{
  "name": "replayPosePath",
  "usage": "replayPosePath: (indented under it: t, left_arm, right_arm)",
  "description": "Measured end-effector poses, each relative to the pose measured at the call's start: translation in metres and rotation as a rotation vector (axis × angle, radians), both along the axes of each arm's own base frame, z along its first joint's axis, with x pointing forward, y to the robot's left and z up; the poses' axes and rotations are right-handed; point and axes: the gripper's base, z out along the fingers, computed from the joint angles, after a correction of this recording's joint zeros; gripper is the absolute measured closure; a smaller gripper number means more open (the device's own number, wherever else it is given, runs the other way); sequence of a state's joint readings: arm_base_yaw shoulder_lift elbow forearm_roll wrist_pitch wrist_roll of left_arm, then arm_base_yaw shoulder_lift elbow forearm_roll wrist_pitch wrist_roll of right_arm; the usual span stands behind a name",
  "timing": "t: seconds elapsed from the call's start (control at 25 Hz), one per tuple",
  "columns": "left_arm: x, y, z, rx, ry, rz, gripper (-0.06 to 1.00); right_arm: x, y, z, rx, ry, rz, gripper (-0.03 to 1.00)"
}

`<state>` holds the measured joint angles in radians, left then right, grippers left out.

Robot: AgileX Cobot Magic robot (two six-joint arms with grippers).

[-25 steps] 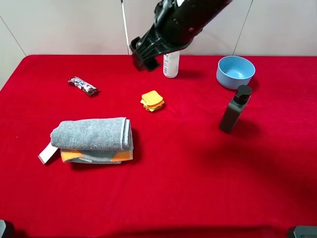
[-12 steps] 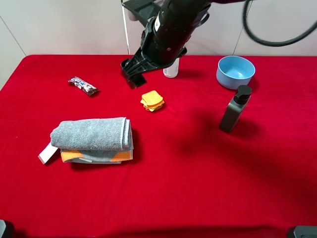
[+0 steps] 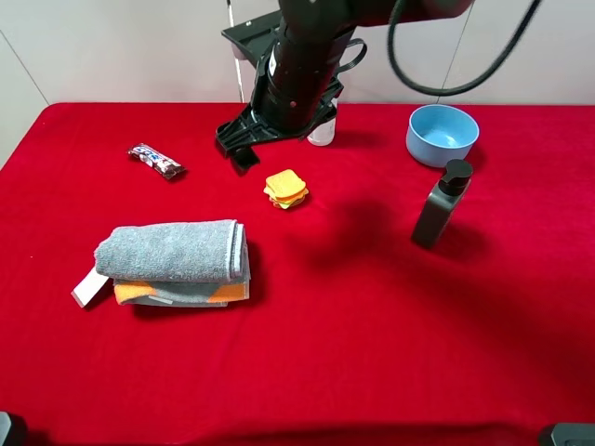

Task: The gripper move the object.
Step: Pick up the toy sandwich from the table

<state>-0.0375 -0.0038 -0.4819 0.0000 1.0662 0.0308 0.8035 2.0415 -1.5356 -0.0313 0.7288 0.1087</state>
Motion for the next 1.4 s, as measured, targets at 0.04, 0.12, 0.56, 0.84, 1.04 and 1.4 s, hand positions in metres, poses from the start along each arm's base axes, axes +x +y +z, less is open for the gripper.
replayPosePath:
  t: [0.04,0.12,0.56,0.84,1.04,1.4]
  left_arm:
    - [0.0,0.0,0.0,0.0,0.0,0.0,0.05]
    - [0.0,0.0,0.0,0.0,0.0,0.0,0.05]
    - [0.0,0.0,0.0,0.0,0.0,0.0,0.05]
    - [0.0,0.0,0.0,0.0,0.0,0.0,0.05]
    - [0.0,0.0,0.0,0.0,0.0,0.0,0.05]
    - [0.0,0.0,0.0,0.0,0.0,0.0,0.05]
  right_arm:
    - [0.002,0.001,-0.002,-0.006,0.0,0.001,0.27]
    - [0.005,0.003,-0.01,-0.031,0.005,-0.003,0.27]
    - [0.013,0.0,-0.035,-0.13,-0.005,-0.034,0.27]
    - [0.021,0.007,-0.048,-0.149,-0.008,-0.045,0.27]
    - [0.024,0.009,-0.058,-0.156,-0.004,-0.042,0.27]
    - [0.031,0.007,-0.077,-0.166,0.01,-0.052,0.27]
